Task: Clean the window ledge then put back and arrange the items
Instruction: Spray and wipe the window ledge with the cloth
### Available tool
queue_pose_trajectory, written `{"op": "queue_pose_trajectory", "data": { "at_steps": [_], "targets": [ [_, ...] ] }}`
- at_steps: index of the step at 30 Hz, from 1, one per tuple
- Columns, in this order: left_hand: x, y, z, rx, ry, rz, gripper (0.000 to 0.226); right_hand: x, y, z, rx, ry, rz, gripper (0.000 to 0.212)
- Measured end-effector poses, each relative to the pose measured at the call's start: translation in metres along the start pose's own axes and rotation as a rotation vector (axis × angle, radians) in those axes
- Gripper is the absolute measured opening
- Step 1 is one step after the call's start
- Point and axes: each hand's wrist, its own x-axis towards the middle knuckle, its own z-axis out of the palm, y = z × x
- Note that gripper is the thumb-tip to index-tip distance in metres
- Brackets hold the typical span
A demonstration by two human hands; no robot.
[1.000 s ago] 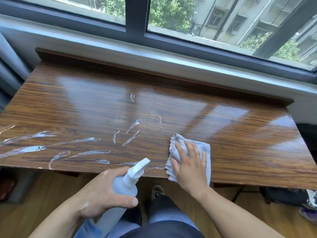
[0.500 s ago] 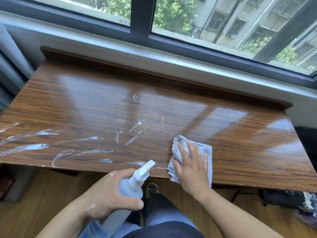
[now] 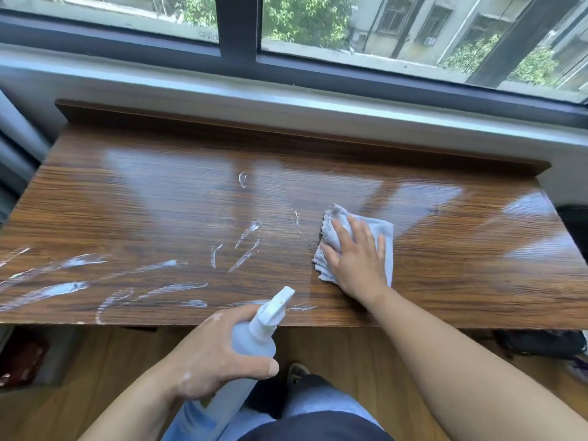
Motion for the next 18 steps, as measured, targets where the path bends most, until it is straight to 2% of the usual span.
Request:
{"op": "queue_pose_trajectory", "data": {
  "at_steps": [5, 9, 13, 16, 18],
  "targets": [
    [0.007, 0.005, 0.005, -0.005, -0.001, 0.000, 0.065, -0.076, 0.018, 0.017, -0.033, 0.072, -0.179, 0.059],
    [0.009, 0.012, 0.014, 0.002, 0.001, -0.010, 0.064, -0.031, 0.020, 0.006, -0.031, 0.037, -0.063, 0.065],
    [0.005, 0.022, 0.025, 0.008, 0.007, -0.017, 0.065, 0.040, 0.022, -0.017, 0.007, -0.009, 0.091, 0.060],
    [0.001, 0.029, 0.034, 0.007, 0.025, -0.029, 0.064, 0.037, 0.021, -0.017, -0.001, -0.010, 0.081, 0.060],
    [0.000, 0.031, 0.039, -0.002, 0.046, -0.045, 0.065, 0.008, 0.020, -0.009, -0.015, 0.020, 0.009, 0.058]
  ]
}}
